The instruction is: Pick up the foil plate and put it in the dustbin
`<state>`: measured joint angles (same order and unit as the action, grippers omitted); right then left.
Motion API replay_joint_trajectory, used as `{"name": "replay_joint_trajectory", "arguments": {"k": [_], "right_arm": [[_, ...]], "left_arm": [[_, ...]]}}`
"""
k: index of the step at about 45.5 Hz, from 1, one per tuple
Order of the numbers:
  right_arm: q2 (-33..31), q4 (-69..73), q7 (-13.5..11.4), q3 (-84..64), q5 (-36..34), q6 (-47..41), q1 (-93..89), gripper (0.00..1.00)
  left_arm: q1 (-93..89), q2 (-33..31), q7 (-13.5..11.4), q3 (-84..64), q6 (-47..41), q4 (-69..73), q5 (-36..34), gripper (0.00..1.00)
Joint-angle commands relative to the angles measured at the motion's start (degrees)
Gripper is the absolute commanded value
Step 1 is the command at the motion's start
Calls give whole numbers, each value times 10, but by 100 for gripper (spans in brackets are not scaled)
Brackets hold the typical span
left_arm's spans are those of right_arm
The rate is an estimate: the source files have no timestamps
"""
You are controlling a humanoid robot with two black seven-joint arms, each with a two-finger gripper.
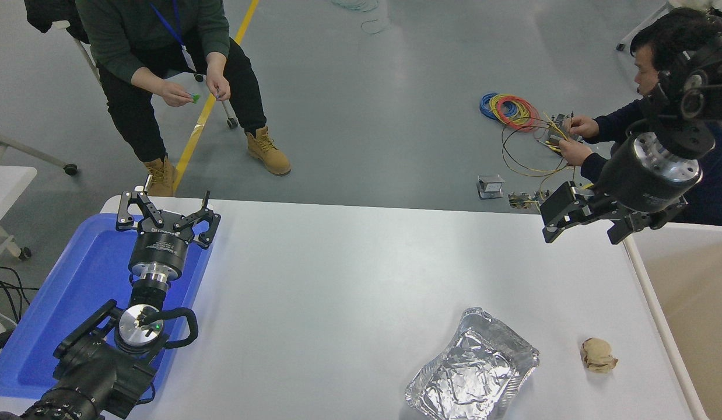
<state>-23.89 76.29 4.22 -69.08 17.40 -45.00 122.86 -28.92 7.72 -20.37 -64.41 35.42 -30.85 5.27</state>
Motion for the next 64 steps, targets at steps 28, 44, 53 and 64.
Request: {"name": "replay_joint_trajectory", "arguments": {"k": [28, 44, 53, 64], "right_arm": [[0, -2, 0, 1, 0, 0, -7, 100], [-1, -3, 0, 1, 0, 0, -8, 100], [0, -3, 0, 1, 0, 0, -6, 100], [-3, -10, 0, 5, 3, 0, -9, 100]], "left_arm": [[0, 0, -1, 0, 0, 0, 0, 100], [0, 0, -1, 0, 0, 0, 0, 100], [0, -1, -1, 0, 0, 0, 0, 100], [0, 0, -1, 0, 0, 0, 0, 100]]}}
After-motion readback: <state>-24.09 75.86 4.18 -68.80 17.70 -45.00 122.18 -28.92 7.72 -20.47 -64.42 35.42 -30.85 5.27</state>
